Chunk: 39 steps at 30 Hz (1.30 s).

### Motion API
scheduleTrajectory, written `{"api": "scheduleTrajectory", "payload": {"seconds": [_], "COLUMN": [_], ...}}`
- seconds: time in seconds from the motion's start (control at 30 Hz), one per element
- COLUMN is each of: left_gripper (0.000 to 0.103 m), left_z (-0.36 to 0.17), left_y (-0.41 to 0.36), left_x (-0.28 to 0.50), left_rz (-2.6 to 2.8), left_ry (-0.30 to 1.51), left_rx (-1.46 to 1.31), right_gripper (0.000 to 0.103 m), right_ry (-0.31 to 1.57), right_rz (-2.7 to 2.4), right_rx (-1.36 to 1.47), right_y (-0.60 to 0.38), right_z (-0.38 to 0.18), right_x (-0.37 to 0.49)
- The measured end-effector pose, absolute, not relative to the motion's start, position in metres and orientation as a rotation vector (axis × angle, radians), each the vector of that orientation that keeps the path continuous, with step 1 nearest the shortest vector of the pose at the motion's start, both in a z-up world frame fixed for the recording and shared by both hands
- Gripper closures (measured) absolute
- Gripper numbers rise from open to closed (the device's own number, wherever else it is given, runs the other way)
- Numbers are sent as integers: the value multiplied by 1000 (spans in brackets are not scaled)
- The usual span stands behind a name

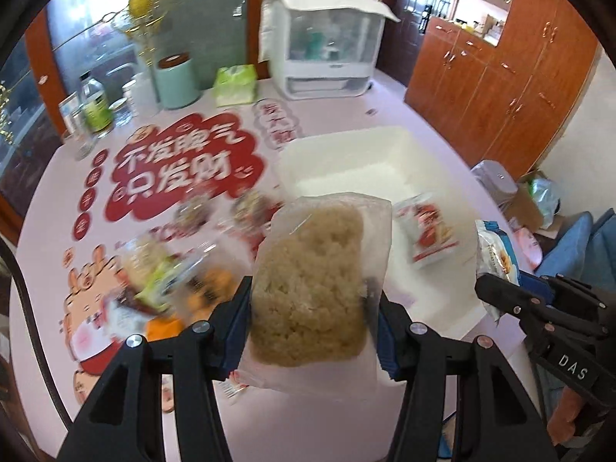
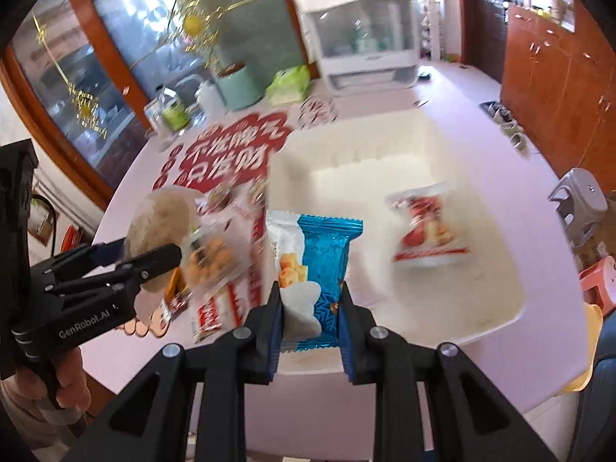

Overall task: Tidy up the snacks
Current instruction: 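Carry both snacks over the white tray and release them inside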

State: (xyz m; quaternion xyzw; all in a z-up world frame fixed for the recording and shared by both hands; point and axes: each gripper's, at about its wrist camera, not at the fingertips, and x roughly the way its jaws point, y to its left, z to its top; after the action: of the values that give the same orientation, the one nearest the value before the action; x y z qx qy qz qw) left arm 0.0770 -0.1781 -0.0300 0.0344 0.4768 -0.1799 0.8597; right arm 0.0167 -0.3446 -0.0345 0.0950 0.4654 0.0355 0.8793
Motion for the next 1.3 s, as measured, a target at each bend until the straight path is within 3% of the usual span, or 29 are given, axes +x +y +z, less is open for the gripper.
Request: {"api": "scheduleTrajectory", "payload": {"seconds": [0.37,0.87,0.93,0.97,1.0,1.17,1.3], "left_gripper": [49,48,38,22,12,11,11], "left_z": [-2,-27,-29,-30,-30,-31,-34], "left_y": [-259,-290,-291,-291,-290,-287,-283], "left_x": [117,153,152,152,151,146,144], "left_rz": [-374,-335,-336,-331,-326,-315,-310], "left_ry": [925,982,978,973,968,951,965], "left_rx": [116,156,169,175,178,201,220], "right_gripper": [78,76,76,76,75,56,53], "right_ry": [904,987,1001,1011,1023,1029,1035], "right_rz": [33,38,34,38,39,15,18], "right_rx": [211,239,238,238,235,207,215], "right_y": [-402,-421,-420,-420,-419,-415,-414], "right_z": [-6,-33,-37,-39,-41,-48,-50], "right_x": [46,78,81,82,84,83,82]}}
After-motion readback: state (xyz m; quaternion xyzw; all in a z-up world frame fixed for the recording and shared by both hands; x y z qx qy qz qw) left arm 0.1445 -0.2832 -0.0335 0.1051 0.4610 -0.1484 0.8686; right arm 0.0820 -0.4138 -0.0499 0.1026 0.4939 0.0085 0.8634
